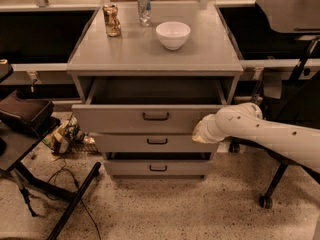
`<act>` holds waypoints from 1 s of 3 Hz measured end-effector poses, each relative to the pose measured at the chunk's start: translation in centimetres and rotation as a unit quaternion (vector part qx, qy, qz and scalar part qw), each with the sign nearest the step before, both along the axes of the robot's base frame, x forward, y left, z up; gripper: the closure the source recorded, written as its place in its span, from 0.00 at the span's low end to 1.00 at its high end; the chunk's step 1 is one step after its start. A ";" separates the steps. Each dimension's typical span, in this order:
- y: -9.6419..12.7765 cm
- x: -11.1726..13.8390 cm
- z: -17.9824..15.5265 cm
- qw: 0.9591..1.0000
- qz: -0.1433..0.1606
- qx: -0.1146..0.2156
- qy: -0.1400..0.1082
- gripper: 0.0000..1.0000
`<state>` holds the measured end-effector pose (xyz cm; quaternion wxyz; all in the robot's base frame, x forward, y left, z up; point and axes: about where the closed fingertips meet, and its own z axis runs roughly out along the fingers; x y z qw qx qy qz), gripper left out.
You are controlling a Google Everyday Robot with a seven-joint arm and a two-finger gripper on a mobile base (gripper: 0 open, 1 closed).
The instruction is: Close top drawer
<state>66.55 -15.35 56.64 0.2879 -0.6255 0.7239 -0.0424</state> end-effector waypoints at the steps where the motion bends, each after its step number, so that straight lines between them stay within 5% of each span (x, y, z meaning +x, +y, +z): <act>1: 0.2 1.0 -0.2 1.000 0.002 -0.005 -0.015 1.00; 3: -0.1 3.7 -0.2 0.999 0.012 -0.011 -0.031 1.00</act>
Offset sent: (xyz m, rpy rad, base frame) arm 0.1380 -0.0027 -0.0005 -0.0554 -0.2024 0.1018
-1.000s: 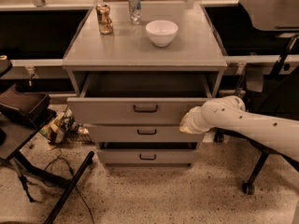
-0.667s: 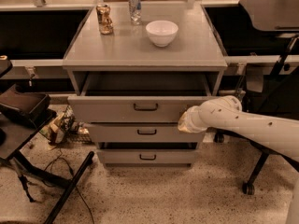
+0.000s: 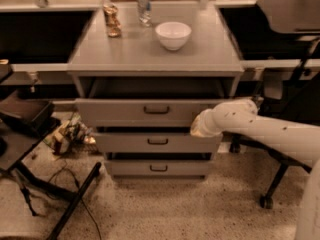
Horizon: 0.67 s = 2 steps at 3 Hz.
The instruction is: Close top drawer
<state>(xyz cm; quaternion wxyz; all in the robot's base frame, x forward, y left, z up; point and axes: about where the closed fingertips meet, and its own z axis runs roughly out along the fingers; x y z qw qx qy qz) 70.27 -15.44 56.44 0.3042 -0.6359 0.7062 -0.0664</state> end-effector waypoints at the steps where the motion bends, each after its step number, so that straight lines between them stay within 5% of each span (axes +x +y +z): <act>1: -0.4 1.5 0.2 1.000 0.002 -0.004 -0.006 1.00; 2: -0.4 1.4 0.2 1.000 0.002 -0.004 -0.006 1.00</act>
Offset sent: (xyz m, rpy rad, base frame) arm 0.1952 -0.0580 0.0299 -0.0667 -0.1495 -0.0325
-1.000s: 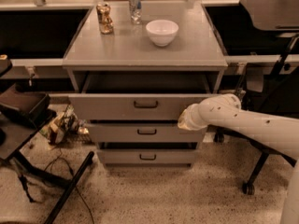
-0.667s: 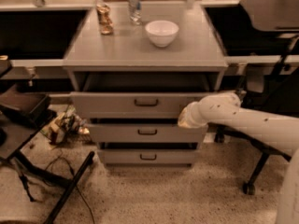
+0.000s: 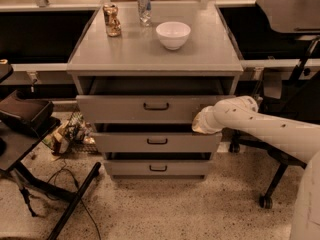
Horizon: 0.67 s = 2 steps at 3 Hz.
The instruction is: Close top drawer
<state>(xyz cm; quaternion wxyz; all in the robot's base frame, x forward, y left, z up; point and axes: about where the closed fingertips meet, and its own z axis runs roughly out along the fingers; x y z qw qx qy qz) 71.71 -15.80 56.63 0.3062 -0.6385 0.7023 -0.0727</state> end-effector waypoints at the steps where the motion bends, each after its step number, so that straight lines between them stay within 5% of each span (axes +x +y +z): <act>1: 0.0 0.0 0.0 1.000 0.000 0.000 0.000 0.82; 2: 0.0 0.0 0.0 1.000 0.000 0.000 0.000 0.58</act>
Offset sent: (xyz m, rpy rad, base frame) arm 0.0000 0.0000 0.0000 0.0000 0.0000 0.0000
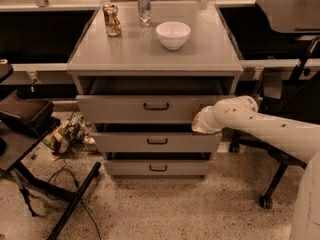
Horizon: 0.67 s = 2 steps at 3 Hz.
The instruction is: Close top drawer
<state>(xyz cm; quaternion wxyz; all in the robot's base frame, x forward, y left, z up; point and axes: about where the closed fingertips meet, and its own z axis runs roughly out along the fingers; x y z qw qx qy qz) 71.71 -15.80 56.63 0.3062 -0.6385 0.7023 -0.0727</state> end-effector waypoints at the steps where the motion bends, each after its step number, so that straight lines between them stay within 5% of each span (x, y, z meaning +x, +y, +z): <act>1: 0.0 0.0 0.0 1.000 0.000 0.000 0.000 0.35; 2: 0.0 0.0 0.0 1.000 0.000 0.000 0.000 0.12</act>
Offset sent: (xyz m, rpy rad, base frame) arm 0.0000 0.0000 0.0000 0.0000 0.0000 0.0000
